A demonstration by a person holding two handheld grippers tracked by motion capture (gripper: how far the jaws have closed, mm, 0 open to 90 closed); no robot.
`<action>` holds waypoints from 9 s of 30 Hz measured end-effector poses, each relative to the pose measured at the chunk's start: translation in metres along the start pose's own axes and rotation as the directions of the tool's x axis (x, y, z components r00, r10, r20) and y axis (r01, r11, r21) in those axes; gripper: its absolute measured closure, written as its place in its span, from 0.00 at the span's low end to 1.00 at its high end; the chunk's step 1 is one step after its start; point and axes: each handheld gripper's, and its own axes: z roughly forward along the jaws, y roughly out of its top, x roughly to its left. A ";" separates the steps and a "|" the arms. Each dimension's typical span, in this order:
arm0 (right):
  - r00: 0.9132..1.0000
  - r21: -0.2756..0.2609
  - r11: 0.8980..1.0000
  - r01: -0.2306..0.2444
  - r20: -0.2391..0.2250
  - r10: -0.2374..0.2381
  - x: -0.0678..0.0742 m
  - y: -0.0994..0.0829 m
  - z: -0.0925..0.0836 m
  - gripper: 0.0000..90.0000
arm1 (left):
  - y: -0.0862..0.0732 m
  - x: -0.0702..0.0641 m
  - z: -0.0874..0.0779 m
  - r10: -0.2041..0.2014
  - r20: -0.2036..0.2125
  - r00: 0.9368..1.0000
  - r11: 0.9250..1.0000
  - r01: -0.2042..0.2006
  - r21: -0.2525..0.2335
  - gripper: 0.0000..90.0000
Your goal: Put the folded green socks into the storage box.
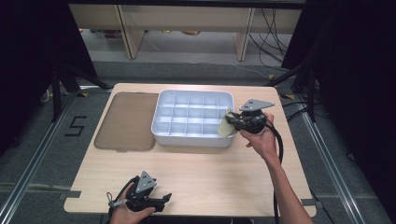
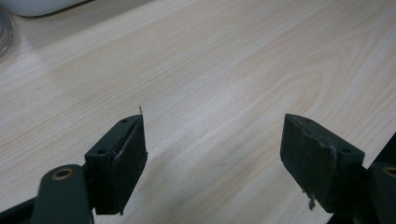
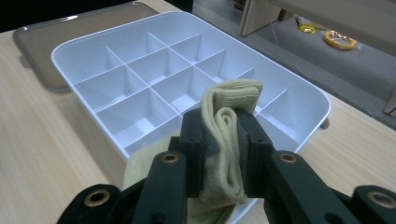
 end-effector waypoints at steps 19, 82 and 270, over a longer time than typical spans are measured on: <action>0.997 0.118 0.992 0.033 0.058 -0.040 -0.010 0.003 0.031 0.83 | 0.000 0.000 0.000 0.017 0.004 1.000 1.000 -0.017 0.000 0.25; 0.989 0.295 0.945 0.139 0.016 -0.150 0.001 -0.034 0.072 0.75 | -0.001 -0.002 0.002 0.008 -0.011 1.000 1.000 -0.008 -0.003 0.25; 0.986 0.079 0.995 -0.062 -0.148 0.073 0.074 -0.093 -0.044 0.27 | 0.000 -0.001 -0.002 0.047 0.005 0.999 0.999 -0.047 0.004 0.25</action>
